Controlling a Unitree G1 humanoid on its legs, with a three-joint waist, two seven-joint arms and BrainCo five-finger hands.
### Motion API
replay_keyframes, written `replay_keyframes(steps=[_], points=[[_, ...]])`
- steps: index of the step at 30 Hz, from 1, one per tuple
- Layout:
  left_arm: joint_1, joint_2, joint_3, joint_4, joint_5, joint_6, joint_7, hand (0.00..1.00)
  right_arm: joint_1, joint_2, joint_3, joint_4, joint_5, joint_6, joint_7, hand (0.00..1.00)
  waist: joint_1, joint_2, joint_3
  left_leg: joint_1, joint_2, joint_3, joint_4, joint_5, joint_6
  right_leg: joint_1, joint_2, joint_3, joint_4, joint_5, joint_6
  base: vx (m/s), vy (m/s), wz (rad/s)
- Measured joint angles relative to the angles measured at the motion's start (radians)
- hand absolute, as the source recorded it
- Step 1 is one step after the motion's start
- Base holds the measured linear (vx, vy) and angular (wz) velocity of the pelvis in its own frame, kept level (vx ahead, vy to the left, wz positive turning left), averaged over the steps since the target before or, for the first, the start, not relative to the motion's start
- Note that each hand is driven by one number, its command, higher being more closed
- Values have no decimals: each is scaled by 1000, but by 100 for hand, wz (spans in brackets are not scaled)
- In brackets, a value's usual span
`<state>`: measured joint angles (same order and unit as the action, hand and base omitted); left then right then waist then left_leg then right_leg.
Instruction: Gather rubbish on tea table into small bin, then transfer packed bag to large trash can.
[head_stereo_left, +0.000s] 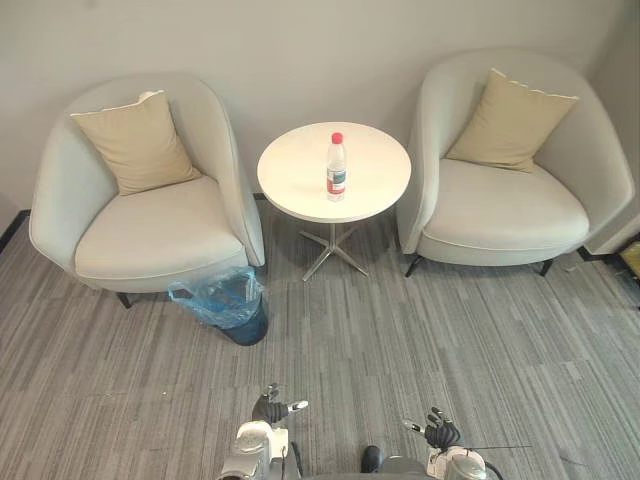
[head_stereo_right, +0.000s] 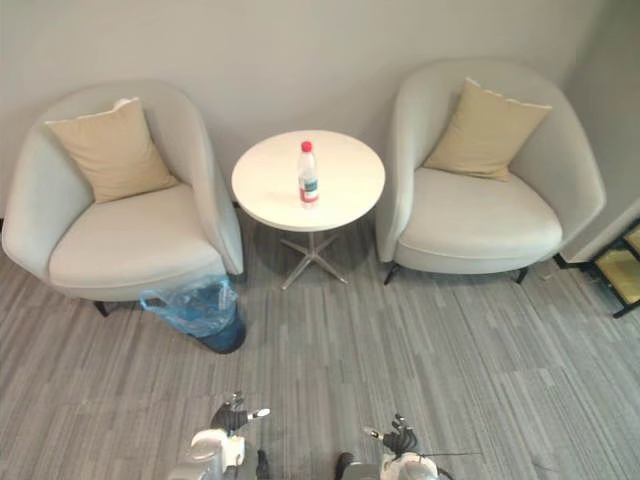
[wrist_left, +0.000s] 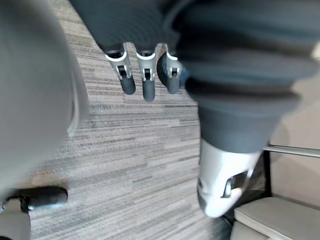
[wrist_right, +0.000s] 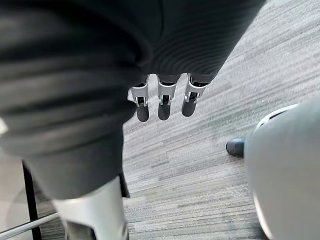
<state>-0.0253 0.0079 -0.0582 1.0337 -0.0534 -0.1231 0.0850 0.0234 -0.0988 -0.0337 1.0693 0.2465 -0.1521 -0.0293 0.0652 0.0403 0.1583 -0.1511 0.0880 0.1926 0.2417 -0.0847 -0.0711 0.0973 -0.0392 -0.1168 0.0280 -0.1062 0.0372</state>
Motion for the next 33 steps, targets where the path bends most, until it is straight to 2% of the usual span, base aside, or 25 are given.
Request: replay_keyframes(steps=[2,4,5,6,7,8,10,11,13,14,15,16,17,18,21,22,24,25,26,27,28,30,31,32,33], points=[[-8,19,2,18,2,2,-2,0,-3,19,1,6,-5,-2,-1,0,-7,-25,-2,-4,-27,8,24,-16,48,2,-27,6,-7,9,13,396,116,13],[-9,19,7,20,3,2,-2,0,-3,21,11,6,-10,3,2,0,2,-26,-5,48,-50,25,-5,-26,63,-3,-51,59,67,-11,42,342,143,-16],[-2,17,8,23,3,3,-3,0,-4,18,17,6,-12,3,3,0,2,-16,-11,95,-55,43,-45,-37,72,-37,-52,95,177,-36,67,400,213,-48],[2,17,0,36,3,3,-4,0,-14,16,22,5,-14,2,7,0,2,-6,-17,154,-59,59,-95,-53,74,-129,-51,132,400,-61,109,259,150,-43],[1,21,-1,40,4,4,-5,0,-19,17,22,5,-16,2,9,0,1,-11,-15,172,-65,63,-105,-56,76,-163,-56,141,483,-62,123,231,122,-26],[-2,32,-5,45,5,9,-5,0,-31,23,20,3,-21,2,10,0,-7,-27,-4,220,-82,60,-123,-70,87,-232,-79,141,671,-59,147,199,40,9],[-3,51,-28,61,5,17,-6,0,-25,26,20,-1,-51,1,10,0,-19,-47,-4,280,-100,46,-131,-103,84,-285,-139,68,827,-94,111,283,24,28],[-9,53,-28,63,5,20,-6,0,-24,26,22,0,-52,2,10,0,-19,-53,-7,318,-97,30,-137,-121,82,-298,-165,1,815,-120,84,265,-11,36],[-12,55,-41,71,2,21,-6,0,-29,24,22,-3,-51,1,10,0,-29,-50,-8,332,-81,-1,-148,-123,78,-323,-164,-54,695,-139,64,281,-49,53],[-11,53,-42,70,1,21,-6,0,-33,23,22,-3,-51,1,11,0,-33,-46,-8,335,-69,-16,-150,-122,77,-329,-151,-62,610,-137,60,368,-145,57],[-12,50,-41,68,0,21,-5,0,-41,17,22,-2,-51,3,12,0,-38,-37,-3,334,-42,-37,-150,-127,69,-342,-104,-42,463,-104,39,437,-217,42],[-11,51,-41,69,1,22,-5,0,-44,17,22,1,-51,3,11,0,-39,-34,-2,335,-30,-47,-149,-128,62,-338,-73,-17,347,-51,26,427,-252,40],[-7,58,-42,68,1,21,-6,0,-37,21,25,4,-50,3,12,0,-39,-49,-10,338,-34,-64,-147,-137,44,-319,-52,29,187,91,20,442,-262,34],[-14,45,-40,80,1,22,-4,0,-40,7,22,8,-50,2,14,0,-45,-21,-5,357,-12,-87,-140,-164,8,-297,-22,46,161,178,3,365,-186,18],[-14,16,-37,84,1,20,-9,0,-49,-21,15,20,-50,4,11,0,-40,0,-5,344,-3,-130,-105,-147,19,-260,-16,47,152,145,-11,221,-134,5],[-17,5,-35,88,1,20,-11,0,-33,-18,7,33,-49,6,12,0,-46,2,-5,344,2,-149,-58,-132,7,-225,-14,28,152,122,-9,226,-195,54],[-15,-13,-10,82,4,18,-12,0,-21,-18,5,39,-40,4,12,0,-51,-11,2,288,7,-167,102,-129,0,-165,-23,1,132,98,-8,141,-136,63],[-24,-22,4,75,4,18,-12,0,-8,-16,7,42,-30,3,12,0,-50,-14,4,215,19,-163,258,-114,-28,-127,-26,-18,102,96,-11,94,-71,43],[-23,-23,6,66,5,17,-11,0,-3,-15,8,42,-22,4,11,0,-41,-16,5,161,33,-141,378,-79,-85,-99,-28,-27,80,94,-16,93,-41,31],[-23,-22,9,58,4,16,-11,0,-3,-10,11,41,-9,4,11,0,-31,-25,10,135,46,-118,440,-54,-100,-86,-32,-27,71,91,-22,124,-6,10],[-20,-25,13,57,3,8,-10,0,-1,-9,11,41,-6,4,10,0,-25,-18,8,129,67,-75,440,-127,-58,-67,-33,-29,61,87,-28,115,11,7],[-20,-28,9,56,2,3,-10,0,-2,-9,3,35,-5,4,10,0,-26,-12,5,116,55,-44,288,-191,-38,-62,-39,-29,47,89,-24,75,46,1],[-19,-26,-1,56,0,3,-9,0,-3,-8,2,28,-5,4,10,0,-26,-8,3,117,30,-55,120,-173,-33,-62,-43,-29,38,91,-12,36,118,-11],[-16,-27,-9,57,0,3,-8,0,0,-11,2,11,-4,3,10,0,-26,4,0,122,13,-96,-17,-83,-31,-65,-32,-23,35,86,1,46,128,-23],[-19,-22,-10,56,0,2,-8,0,3,-11,2,11,-4,4,9,0,-23,-1,-4,138,-1,-97,-33,-64,-19,-61,-35,1,31,87,11,85,114,-27]])
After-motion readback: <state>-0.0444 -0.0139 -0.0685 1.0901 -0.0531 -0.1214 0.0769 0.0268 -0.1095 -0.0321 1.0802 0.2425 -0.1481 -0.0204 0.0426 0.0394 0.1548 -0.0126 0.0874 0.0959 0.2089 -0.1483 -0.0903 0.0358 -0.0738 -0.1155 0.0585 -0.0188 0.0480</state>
